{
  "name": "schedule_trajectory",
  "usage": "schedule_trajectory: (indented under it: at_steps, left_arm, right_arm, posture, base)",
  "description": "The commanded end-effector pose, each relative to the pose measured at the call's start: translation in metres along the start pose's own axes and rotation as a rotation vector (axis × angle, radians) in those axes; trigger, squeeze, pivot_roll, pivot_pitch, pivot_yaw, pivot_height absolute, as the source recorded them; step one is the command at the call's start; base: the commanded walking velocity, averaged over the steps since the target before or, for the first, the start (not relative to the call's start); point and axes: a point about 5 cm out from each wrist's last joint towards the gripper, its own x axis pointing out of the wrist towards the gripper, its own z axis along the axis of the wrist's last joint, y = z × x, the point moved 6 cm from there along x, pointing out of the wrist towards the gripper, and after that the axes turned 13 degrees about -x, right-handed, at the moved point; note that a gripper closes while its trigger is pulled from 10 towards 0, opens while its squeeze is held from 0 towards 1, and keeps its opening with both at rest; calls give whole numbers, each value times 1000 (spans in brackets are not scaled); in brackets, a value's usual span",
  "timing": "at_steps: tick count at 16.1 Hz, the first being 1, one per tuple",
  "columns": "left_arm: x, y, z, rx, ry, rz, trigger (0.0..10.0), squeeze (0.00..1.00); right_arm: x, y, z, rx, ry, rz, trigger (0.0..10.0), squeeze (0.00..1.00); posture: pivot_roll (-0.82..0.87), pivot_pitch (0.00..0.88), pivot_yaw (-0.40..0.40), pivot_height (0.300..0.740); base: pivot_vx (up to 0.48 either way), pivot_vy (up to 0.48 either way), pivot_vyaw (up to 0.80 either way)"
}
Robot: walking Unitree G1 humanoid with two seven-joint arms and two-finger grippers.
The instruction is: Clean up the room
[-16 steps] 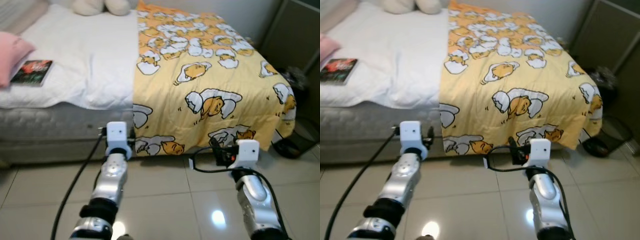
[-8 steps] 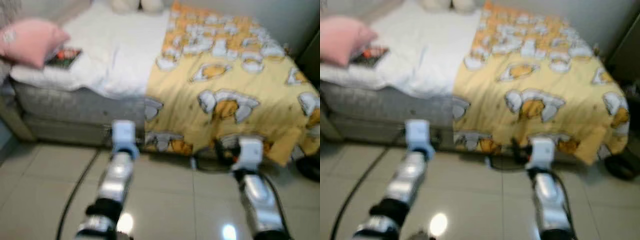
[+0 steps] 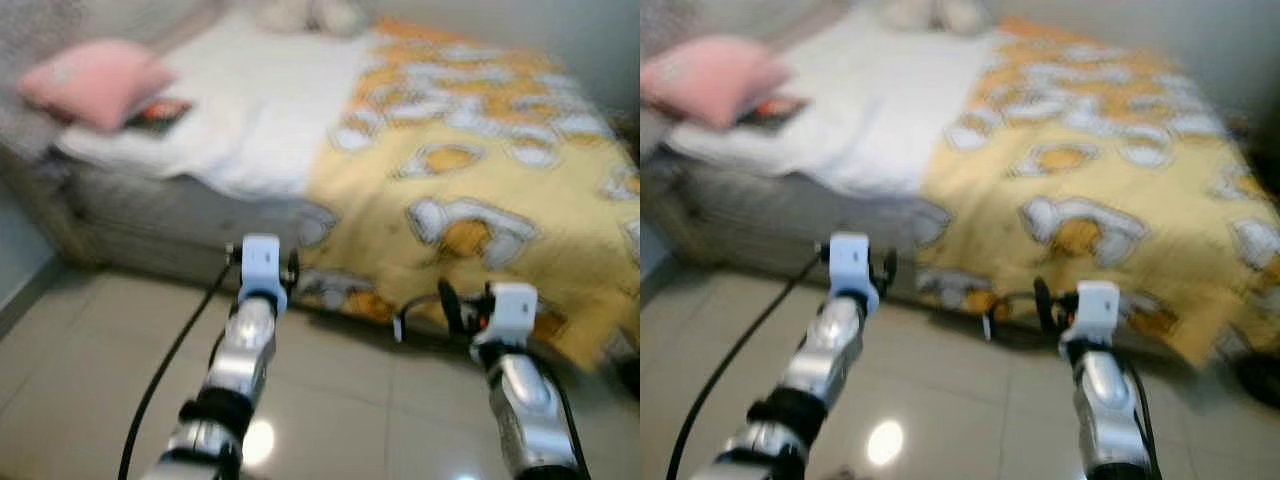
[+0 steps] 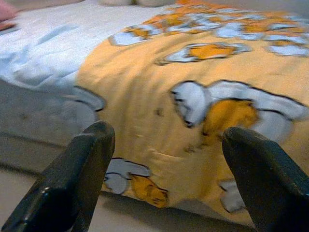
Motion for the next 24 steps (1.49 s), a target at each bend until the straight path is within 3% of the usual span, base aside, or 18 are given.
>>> schedule_trajectory:
  at_steps: [1, 5, 7, 9, 11, 16, 24]
  left_arm:
    - [0, 5, -1, 4, 6, 10, 10000, 0]
    - [-1, 20, -6, 20, 18, 93, 10000, 0]
    - [-3, 31, -4, -12, 0, 120, 10000, 0]
    - [-2, 28, 1, 15, -18, 91, 10000, 0]
    - [0, 20, 6, -32, -33, 59, 10000, 0]
    - [1, 22, 8, -48, -39, 70, 10000, 0]
    - [3, 27, 8, -18, -26, 78, 10000, 0]
  right_arm:
    - [5, 6, 8, 2, -21, 14, 10000, 0]
    - [4, 6, 7, 0, -21, 19, 10000, 0]
    - [4, 4, 7, 0, -20, 20, 10000, 0]
    - [3, 5, 6, -1, -15, 25, 10000, 0]
    - [3, 10, 6, -9, -18, 44, 10000, 0]
    - [1, 20, 3, -22, -9, 86, 10000, 0]
    - [2, 13, 1, 2, -3, 59, 10000, 0]
  posture:
    - [4, 0, -51, 740]
    - [1, 0, -49, 740]
    - [1, 0, -51, 740]
    - [4, 0, -51, 740]
    - [4, 0, -51, 740]
    - [1, 0, -49, 740]
    - [9, 0, -40, 740]
  base:
    - [360, -315, 550]
    - [90, -79, 550]
    - [0, 0, 553]
    - [0, 0, 550]
    - [480, 0, 550]
    - [480, 0, 227]
    - [480, 0, 587]
